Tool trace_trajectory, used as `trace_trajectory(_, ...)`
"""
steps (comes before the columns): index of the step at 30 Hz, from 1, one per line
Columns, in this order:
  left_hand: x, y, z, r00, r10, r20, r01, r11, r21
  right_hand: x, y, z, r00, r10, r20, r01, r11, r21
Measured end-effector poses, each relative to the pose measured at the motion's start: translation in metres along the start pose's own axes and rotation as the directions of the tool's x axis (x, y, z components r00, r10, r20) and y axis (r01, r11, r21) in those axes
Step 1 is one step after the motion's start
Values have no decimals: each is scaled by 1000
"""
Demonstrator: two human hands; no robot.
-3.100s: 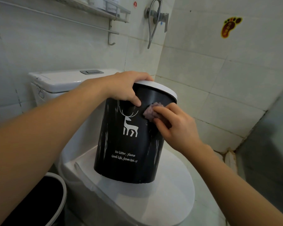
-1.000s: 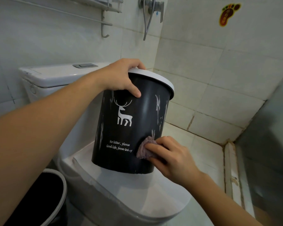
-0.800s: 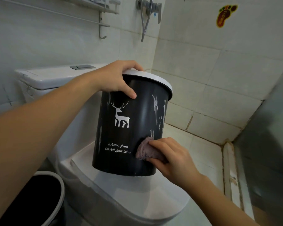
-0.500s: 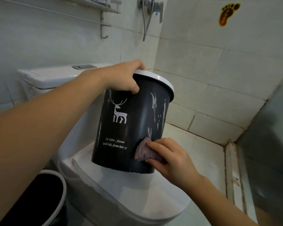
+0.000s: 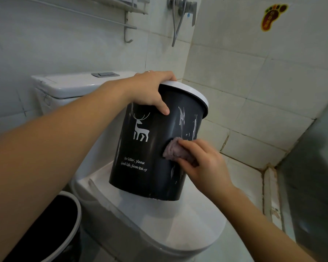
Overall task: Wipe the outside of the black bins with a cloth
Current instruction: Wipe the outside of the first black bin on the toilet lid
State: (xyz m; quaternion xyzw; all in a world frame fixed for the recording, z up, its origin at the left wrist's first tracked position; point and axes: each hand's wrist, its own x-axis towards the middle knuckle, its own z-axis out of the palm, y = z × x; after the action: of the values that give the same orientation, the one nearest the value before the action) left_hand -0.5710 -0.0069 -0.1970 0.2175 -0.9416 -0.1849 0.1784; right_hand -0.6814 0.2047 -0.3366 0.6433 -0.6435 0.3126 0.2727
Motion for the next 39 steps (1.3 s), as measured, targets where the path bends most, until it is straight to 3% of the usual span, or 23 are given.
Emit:
trace_trajectory(2,-2,0,0,1000,0,1,0,1000,-7,-1,-1,0,999,-31,16,31,999,-16)
trace_trajectory(4,-4,0,-1,1000,2,5,-2,1000,-14,-14,-4,-1,984,-155,84,157,987,-28)
trace_trajectory(7,-6,-1,-2,1000,5,8,-5,1000,-22,-34,-6,-1,926,-316,206,324,946,-5)
trace_trajectory(10,-8,0,-2,1000,13,-6,-14,1000,-16,-30,-1,-3,893,-382,239,395,918,-10)
trace_trajectory(12,-8,1,-1,1000,23,-11,-23,1000,-10,-15,1,-4,929,-318,189,330,943,-40)
trace_trajectory(14,-9,1,-1,999,28,-16,-28,1000,-5,1,0,-5,985,-154,82,158,987,-38)
trace_trajectory(17,-11,-1,-2,1000,20,-15,-20,1000,0,10,-2,-2,1000,-11,6,11,999,-30)
trace_trajectory(22,-14,-4,-4,1000,9,-9,-9,1000,-16,-27,-8,3,948,-260,183,262,965,18)
trace_trajectory(24,-15,-5,-5,1000,9,-12,-9,1000,-17,-31,-6,1,929,-298,221,298,954,34)
trace_trajectory(29,-17,-3,-5,1000,28,-6,-28,1000,-3,15,-1,-7,998,-61,27,62,998,-20)
trace_trajectory(33,-18,-1,-6,999,45,1,-45,999,10,45,1,-11,996,85,-37,-87,995,-41)
trace_trajectory(39,-19,-2,-7,998,66,8,-66,998,17,8,-3,-9,980,-181,87,185,982,-45)
